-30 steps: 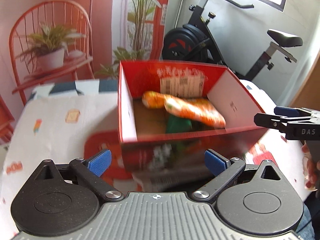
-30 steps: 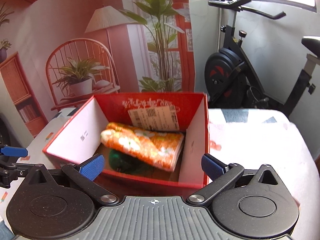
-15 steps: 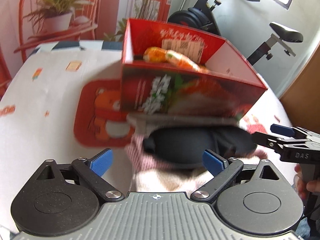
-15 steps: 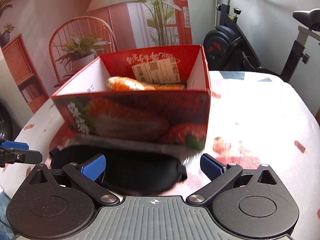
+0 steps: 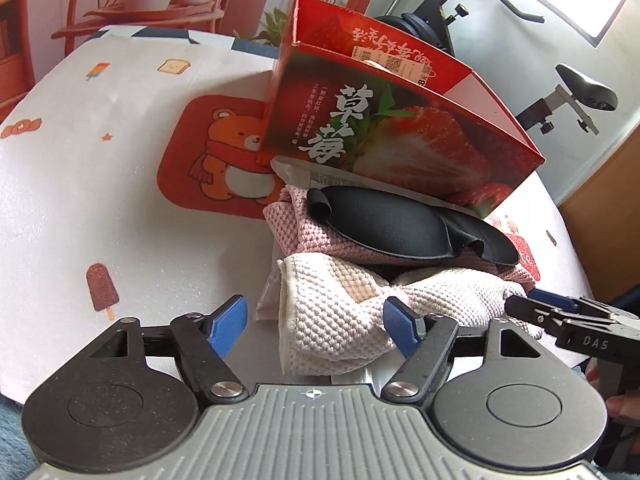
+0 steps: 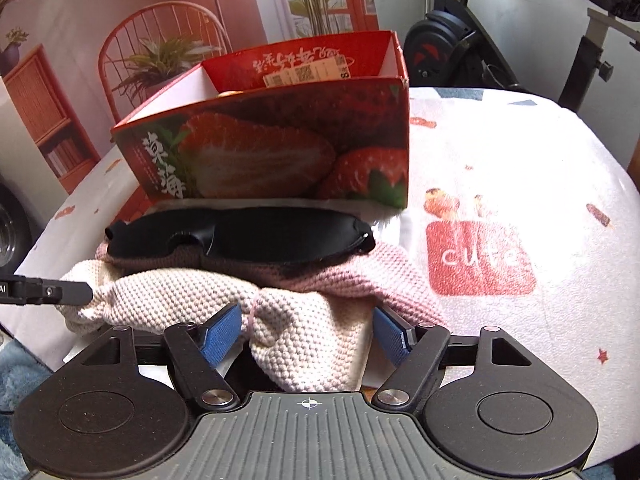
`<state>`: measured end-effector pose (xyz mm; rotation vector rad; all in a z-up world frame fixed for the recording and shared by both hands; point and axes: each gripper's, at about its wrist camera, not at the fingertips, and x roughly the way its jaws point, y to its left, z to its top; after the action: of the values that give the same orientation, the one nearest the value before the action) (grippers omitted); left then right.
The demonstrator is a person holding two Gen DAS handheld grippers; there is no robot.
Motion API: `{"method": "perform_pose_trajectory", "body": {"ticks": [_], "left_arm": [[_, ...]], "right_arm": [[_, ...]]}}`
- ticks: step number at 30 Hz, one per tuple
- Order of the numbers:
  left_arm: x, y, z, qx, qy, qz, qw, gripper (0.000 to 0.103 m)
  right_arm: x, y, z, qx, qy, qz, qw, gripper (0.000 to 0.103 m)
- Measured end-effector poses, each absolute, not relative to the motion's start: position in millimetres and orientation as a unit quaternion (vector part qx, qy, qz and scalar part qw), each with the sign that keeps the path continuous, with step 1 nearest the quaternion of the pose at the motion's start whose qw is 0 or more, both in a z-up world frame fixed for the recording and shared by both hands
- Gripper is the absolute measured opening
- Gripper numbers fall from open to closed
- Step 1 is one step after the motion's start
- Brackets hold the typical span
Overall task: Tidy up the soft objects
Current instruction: 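Move both grippers down to the white knit towel in the pile, then close both grippers on the white knit towel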
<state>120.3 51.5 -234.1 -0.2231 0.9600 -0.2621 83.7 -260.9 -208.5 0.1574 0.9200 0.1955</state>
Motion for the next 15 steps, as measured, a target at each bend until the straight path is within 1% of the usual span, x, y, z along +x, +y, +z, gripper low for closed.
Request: {"method": "perform_pose_trajectory", "body": {"ticks": [4, 5, 7, 8, 9, 10, 12, 15], "left_arm": [[121.8, 49.7, -239.9, -0.111, 0.464, -0.126, 0.870, 0.067], [121.5, 49.0, -240.6, -0.112, 0.463, -0.127, 0.870, 0.064], [121.3, 47.2, -241.1, -0.114, 0.459, -0.131, 0.871, 0.055], [120.8, 46.0, -240.6, -0.114, 0.457, -0.136, 0.872, 0.049], [119.9, 44.6, -239.5, -0.112, 0.454, -0.139, 0.873, 0.045], [118.6, 42.4, -238.1, -0.107, 0.450, -0.139, 0.876, 0.044], [116.9, 40.8, -237.4, -0.105, 0.446, -0.141, 0.878, 0.038], [116.8, 41.2, -238.1, -0.110, 0.445, -0.144, 0.877, 0.035]], "right_arm": [[86.2, -261.3, -213.5, 0.083, 0.444, 0.093, 0.887, 0.069], [86.4, -261.2, -214.6, 0.085, 0.445, 0.093, 0.887, 0.068], [85.9, -261.4, -216.6, 0.088, 0.445, 0.098, 0.886, 0.064], [85.5, -261.8, -217.1, 0.093, 0.444, 0.101, 0.885, 0.060], [85.4, -262.8, -217.1, 0.099, 0.445, 0.105, 0.884, 0.054], [85.3, -263.8, -216.9, 0.104, 0.444, 0.109, 0.883, 0.052], [84.7, -263.2, -215.9, 0.108, 0.442, 0.113, 0.883, 0.046], [83.7, -262.3, -215.0, 0.110, 0.441, 0.114, 0.884, 0.045]]}}
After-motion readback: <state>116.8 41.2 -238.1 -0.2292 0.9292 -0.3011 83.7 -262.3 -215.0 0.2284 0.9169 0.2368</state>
